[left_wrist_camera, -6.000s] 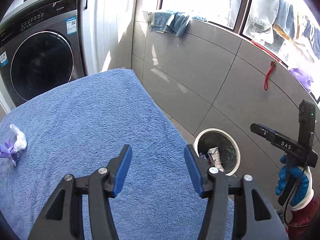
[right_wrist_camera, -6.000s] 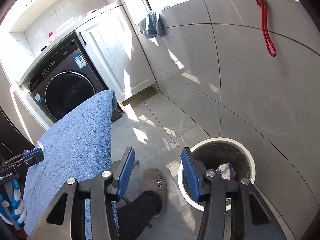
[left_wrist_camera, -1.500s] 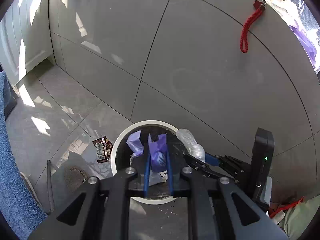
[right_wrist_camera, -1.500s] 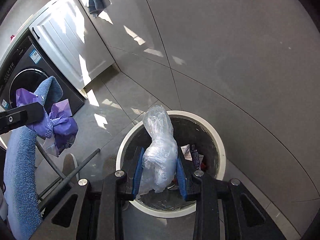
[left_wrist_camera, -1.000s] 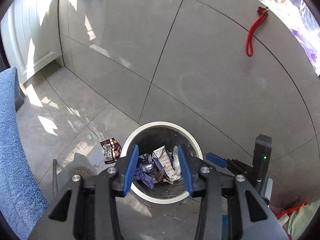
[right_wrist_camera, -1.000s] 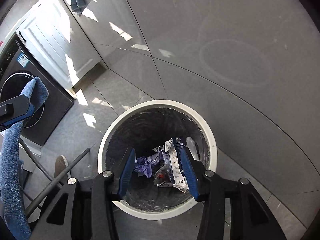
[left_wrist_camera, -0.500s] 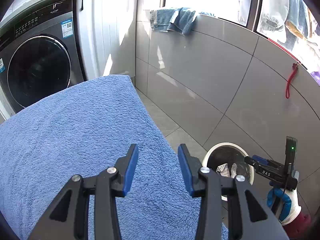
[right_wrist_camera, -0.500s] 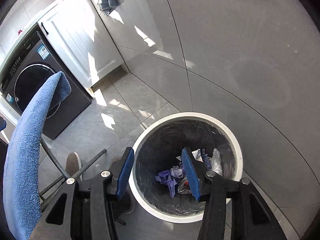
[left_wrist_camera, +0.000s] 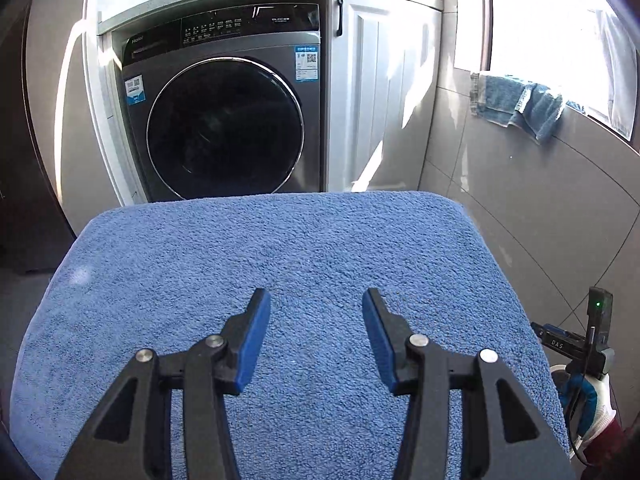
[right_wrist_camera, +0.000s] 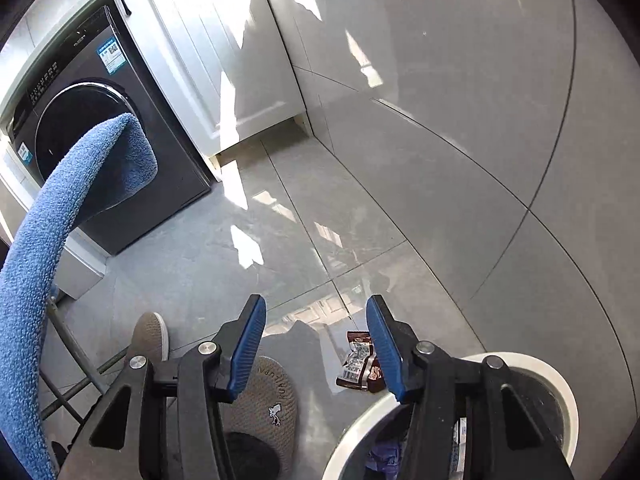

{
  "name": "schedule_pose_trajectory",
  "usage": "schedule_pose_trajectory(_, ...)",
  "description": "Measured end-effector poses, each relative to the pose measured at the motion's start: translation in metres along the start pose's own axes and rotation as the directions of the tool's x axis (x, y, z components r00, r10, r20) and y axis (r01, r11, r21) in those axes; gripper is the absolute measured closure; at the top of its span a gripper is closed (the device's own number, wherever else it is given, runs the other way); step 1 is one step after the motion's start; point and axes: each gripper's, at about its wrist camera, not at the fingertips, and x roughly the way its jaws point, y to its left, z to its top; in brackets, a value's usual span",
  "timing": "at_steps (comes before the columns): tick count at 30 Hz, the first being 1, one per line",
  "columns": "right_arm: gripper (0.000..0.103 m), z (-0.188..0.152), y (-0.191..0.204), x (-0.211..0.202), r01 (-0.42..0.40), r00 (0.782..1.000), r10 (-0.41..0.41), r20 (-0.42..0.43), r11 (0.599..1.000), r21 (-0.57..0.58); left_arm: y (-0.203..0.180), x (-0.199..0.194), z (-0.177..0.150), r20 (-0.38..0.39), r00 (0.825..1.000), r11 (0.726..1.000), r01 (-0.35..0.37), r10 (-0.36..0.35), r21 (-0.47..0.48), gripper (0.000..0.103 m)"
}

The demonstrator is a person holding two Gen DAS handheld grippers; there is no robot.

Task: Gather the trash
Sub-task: 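Lower the right tool to the floor and grasp the fallen brown snack bag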

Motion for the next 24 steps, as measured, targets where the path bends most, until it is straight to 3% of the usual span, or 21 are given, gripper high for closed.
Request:
schedule_pose_trajectory(4,0.053,0.024,0.005,0.064,0.005,0.999,-0.007,-0.035,0.999,-0.042,0.020,0.012,-0.001,-0.003,0.999,0.998,-0.044,0.044,-0.043,0.057)
schedule_pose_trajectory(8,0.053,0.025,-0.006,0.106,0.052,0.994,-0.056,-0.090,0.998,-0.047,0.026,0.014,-0.004,0.020,0.998,0.997,-0.058,0.059,-0.051,0.057)
schedule_pose_trajectory(13,0.051,0.003,-0.018,0.097,0.084,0.986,-0.085,-0.146,0.996,-0.016,0.022,0.017,-0.005,0.037,0.998,0.998,-0.046,0.047,-0.038,0.057)
schedule_pose_trajectory(19,0.046,-0.063,-0.047,0.072,0.188,0.950,-0.176,-0.257,0.982,0.023,0.012,0.018,-0.013,0.047,0.998,0.999,-0.046,0.046,-0.010,0.057)
schedule_pose_trajectory(22,0.044,-0.085,-0.057,0.087,0.188,0.940,-0.155,-0.304,0.979,0.082,0.007,0.017,-0.014,0.052,0.997,0.999,-0.049,0.049,0.001,0.057)
schedule_pose_trajectory(24,0.038,-0.093,-0.064,0.102,0.160,0.949,-0.101,-0.299,0.971,0.178,0.007,0.018,-0.014,0.050,0.997,0.999,-0.054,0.054,0.001,0.057)
